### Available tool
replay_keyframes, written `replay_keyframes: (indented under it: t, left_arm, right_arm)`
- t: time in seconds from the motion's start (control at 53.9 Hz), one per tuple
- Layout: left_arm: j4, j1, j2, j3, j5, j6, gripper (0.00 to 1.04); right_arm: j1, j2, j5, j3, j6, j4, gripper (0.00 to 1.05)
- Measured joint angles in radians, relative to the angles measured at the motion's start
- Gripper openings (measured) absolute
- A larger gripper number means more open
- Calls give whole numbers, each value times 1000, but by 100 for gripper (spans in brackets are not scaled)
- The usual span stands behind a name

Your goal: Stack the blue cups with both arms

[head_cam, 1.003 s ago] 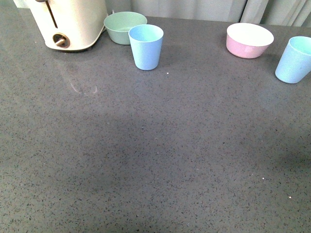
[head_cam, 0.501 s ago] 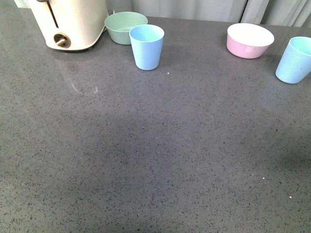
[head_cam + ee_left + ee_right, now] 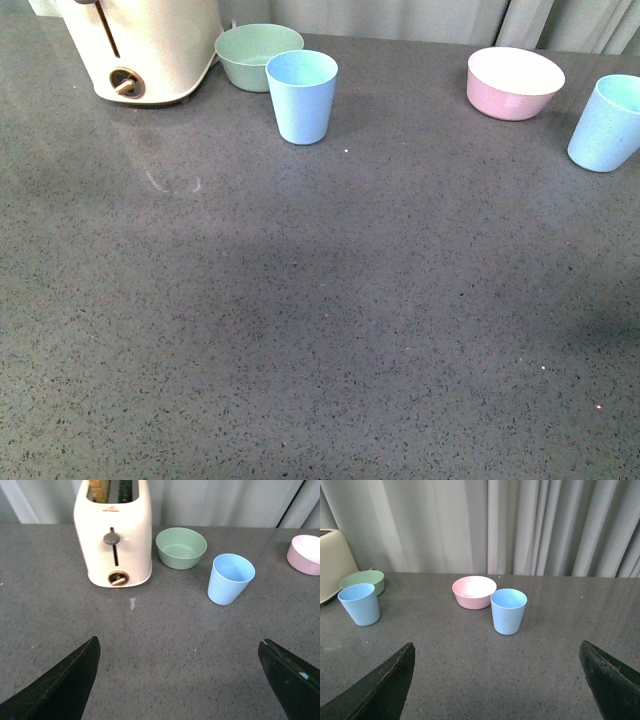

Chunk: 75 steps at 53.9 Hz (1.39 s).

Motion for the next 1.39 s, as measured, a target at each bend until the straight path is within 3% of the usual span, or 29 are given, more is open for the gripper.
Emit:
replay_keyframes:
  t: [0.241,0.687,0.91,1.393]
  left_arm:
    - [-105,-124,351,320,-34,-8,96]
    - [-333,-232,694,752,-187,-60,96]
    - [-504,-235,848,930,-318,-137,96]
    - [-671,-269,1038,1238,-384,-209,96]
  right_arm:
    - [0,0,0,0,0,0,96]
    - [0,0,0,0,0,0,96]
    - [0,0,0,0,0,0,96]
    - [0,0,0,0,0,0,96]
